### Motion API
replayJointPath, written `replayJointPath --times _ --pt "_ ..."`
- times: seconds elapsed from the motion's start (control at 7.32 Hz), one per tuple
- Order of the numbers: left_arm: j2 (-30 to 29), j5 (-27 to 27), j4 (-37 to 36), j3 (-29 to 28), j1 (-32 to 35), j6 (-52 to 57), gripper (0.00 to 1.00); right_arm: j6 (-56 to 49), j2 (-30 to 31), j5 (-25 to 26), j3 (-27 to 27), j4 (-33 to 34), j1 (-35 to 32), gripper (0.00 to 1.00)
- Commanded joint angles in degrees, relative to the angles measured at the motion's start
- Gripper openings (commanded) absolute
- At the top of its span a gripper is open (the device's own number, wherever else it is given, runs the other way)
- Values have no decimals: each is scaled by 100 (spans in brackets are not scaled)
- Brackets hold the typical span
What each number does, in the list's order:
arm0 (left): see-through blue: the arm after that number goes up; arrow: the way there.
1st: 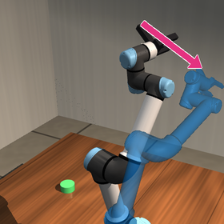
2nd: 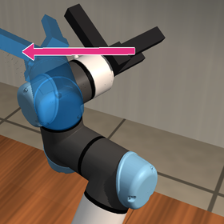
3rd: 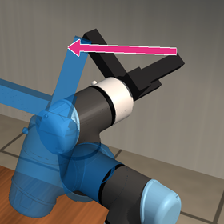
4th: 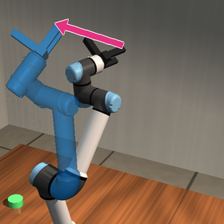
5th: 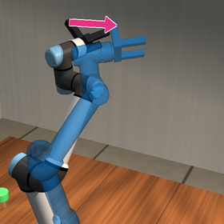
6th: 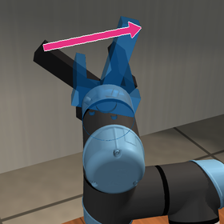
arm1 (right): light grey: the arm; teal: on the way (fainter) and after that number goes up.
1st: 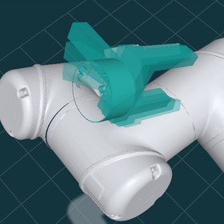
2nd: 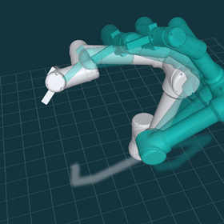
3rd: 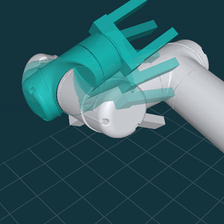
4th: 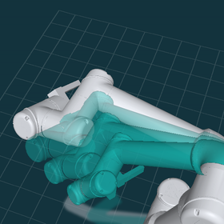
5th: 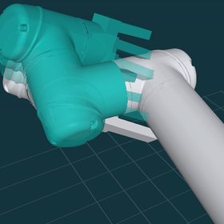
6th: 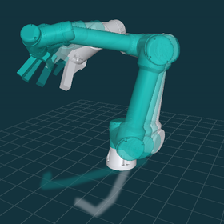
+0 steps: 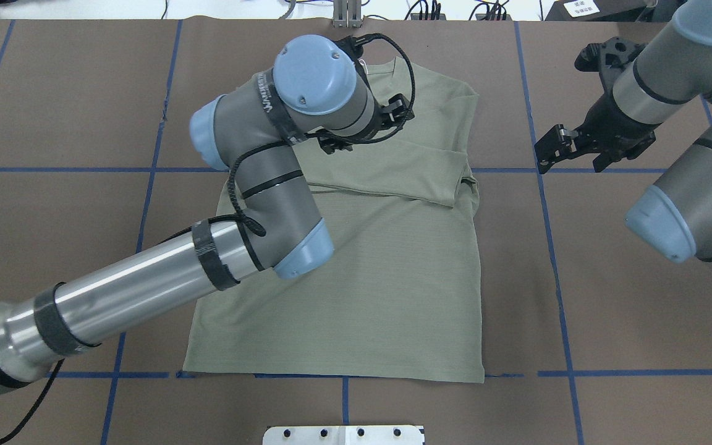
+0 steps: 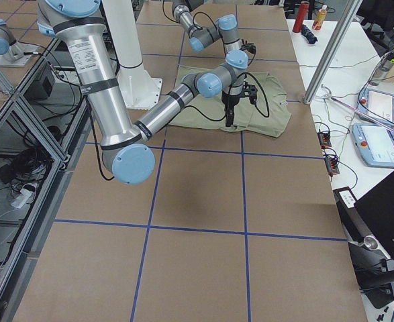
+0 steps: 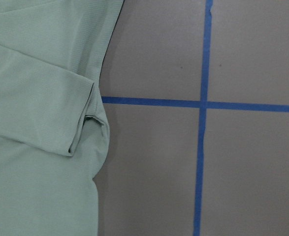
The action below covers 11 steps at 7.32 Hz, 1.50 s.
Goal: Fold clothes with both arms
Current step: 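Fold the held sleeve with the left gripper across the shirt body, then release the sleeve and move both grippers to the shirt hem corners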
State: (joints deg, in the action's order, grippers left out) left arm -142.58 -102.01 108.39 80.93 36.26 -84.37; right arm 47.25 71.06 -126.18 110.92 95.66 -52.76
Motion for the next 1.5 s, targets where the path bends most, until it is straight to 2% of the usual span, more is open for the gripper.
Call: replayJointPath --times 0.0,0.14,0.41,0.68,0.82,1.37 --pt "1759 -249 -327 1839 284 1286 100 1551 396 782 305 -1009 1042 100" --pt "2525 -266 -353 2596 346 1875 100 2351 687 1423 534 -1458 1745 100" --pt "3601 -284 -362 3504 355 2187 100 3285 1091 2208 930 -1611 2871 100" --pt "4471 -276 -275 3938 347 2224 100 3772 1541 2930 1142 -1928 3830 100" --pt "4606 -275 -275 4044 347 2145 100 3957 1568 3176 1125 -1928 4148 100" --pt "4660 -450 -283 4185 338 2127 100 3958 1533 3153 731 -1963 4300 98"
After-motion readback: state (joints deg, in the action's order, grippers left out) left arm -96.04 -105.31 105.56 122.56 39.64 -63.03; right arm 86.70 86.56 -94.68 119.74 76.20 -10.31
